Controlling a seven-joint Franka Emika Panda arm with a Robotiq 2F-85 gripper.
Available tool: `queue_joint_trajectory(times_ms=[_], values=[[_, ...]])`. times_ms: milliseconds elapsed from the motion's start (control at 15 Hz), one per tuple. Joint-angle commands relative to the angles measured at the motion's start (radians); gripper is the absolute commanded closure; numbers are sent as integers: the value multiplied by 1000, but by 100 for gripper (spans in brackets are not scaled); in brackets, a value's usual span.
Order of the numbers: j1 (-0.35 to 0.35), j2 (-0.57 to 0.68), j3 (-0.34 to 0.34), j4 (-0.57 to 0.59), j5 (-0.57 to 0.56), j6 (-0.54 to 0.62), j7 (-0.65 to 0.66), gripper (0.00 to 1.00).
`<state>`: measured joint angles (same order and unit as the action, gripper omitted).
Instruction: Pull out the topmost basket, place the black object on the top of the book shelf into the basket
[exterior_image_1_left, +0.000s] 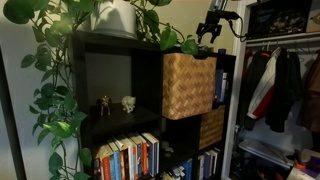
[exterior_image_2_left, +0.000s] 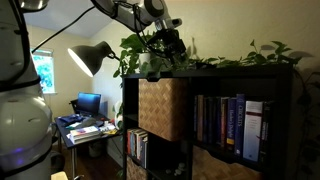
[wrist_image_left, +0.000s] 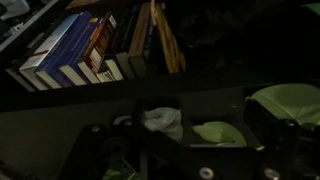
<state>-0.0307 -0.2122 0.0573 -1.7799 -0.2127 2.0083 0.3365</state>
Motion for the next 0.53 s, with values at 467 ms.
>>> queue_joint_trajectory(times_ms=[467], values=[[-33,37,-81,-68,-8,265,-126,0]])
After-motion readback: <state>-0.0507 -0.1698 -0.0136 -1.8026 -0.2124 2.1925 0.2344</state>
